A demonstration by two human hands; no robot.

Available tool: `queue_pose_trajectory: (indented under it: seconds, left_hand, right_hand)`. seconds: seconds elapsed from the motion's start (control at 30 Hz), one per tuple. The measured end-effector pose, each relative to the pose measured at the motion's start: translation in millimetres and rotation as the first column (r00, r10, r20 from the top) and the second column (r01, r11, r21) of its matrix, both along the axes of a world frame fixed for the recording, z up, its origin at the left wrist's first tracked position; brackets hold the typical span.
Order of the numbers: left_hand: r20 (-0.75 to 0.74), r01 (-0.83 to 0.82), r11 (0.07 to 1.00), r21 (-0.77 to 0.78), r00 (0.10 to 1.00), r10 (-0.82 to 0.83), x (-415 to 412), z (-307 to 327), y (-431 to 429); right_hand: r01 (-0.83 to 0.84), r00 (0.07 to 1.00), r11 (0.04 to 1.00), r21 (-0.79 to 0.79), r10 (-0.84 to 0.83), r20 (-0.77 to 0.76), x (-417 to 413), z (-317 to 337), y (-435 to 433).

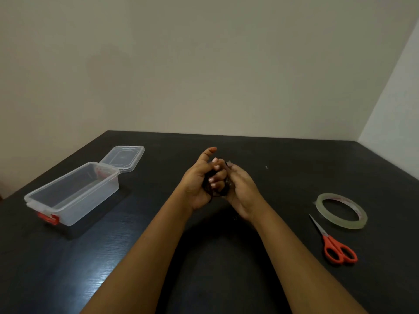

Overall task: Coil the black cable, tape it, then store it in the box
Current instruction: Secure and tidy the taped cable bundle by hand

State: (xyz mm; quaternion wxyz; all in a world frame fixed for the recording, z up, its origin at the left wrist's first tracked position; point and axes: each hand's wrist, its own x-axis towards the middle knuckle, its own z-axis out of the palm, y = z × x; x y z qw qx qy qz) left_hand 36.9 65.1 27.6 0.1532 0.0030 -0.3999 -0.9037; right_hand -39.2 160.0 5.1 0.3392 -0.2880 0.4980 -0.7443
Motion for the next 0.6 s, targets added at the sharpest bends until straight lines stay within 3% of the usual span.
queue_pose_trajectory:
  seconds: [0.1,0.27,0.33,0.6]
  left_hand:
    - [0.019,-0.027,0.999,-0.047,0.999,0.028,1.4,-3.0,-10.2]
    - [0.189,-0.016,0.947,-0.322,0.979,0.081,-1.1,-5.4,-10.8]
    - [0.217,0.006,0.924,-0.382,0.973,0.083,-1.1,-6.7,-9.6]
    - [0.218,-0.019,0.928,-0.373,0.970,0.108,-2.3,-7.7,-6.0]
  right_hand:
    - [0.071,0.996,0.997,0.040,-0.068,-0.058,-2.5,-0.9,-1.2]
    - [0.271,0.939,0.946,0.177,-0.219,-0.267,-9.1,-6.0,-1.9]
    - [0.313,0.927,0.932,0.182,-0.258,-0.272,-12.2,-6.0,-0.1]
    - [0.315,0.932,0.934,0.170,-0.270,-0.244,-11.8,-4.3,0.9]
